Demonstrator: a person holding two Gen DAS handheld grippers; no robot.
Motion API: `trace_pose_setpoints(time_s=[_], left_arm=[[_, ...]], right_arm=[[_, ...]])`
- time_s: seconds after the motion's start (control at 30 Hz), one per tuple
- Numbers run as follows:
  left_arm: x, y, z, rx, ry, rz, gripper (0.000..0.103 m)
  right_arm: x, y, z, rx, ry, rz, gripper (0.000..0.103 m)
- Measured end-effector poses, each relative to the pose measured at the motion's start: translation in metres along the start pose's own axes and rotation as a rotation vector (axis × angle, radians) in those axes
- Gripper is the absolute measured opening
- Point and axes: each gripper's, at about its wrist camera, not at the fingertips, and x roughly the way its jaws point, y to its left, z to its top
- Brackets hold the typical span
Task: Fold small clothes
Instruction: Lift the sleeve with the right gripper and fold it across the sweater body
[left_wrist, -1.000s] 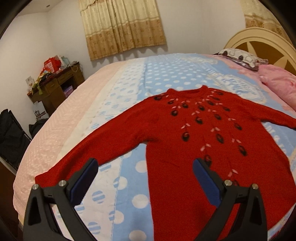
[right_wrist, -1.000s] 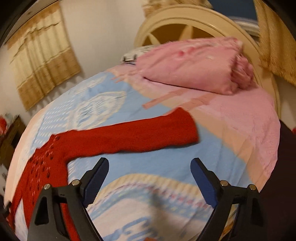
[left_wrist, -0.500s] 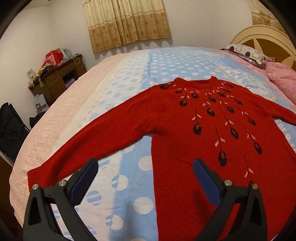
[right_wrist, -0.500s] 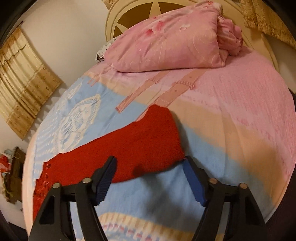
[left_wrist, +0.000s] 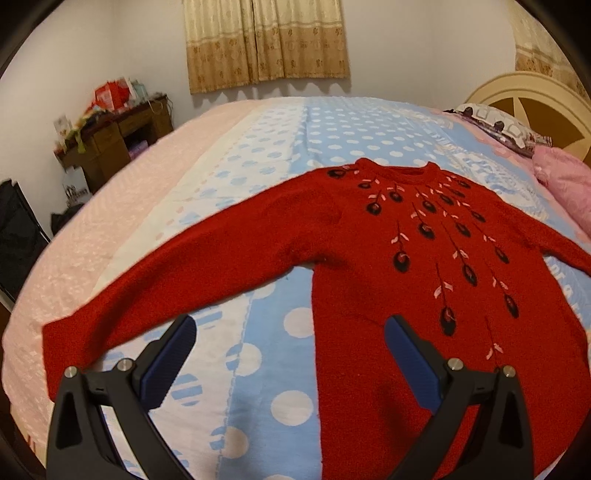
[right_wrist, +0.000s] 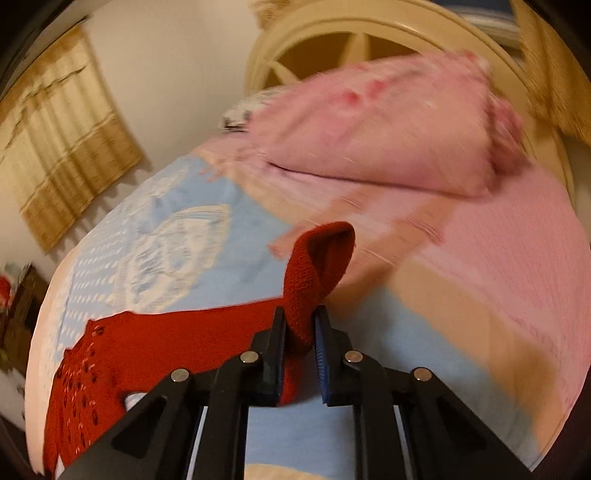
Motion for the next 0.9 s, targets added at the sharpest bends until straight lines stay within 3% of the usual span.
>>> trace_pose_setpoints(time_s=[0.5,0.77,0.9], left_arm=[[0.001,0.016,-0.002,-0.036,-0.008,0.001,0.103],[0.004,0.023,-0.003,-0.045,0.0,-0.003,0.103],[0.011,0.036,-0.001,-0.095,0.052,-0.126,0.1]], right_arm=[[-0.028,0.192,-0.005,-0.311,-0.035,0.234,0.013],[-0.025,0.311,-0.076,-0.51,0.006,0.357,0.013],[-0.018,0.348,-0.119,-0.592,0.017,0.384,0.013]])
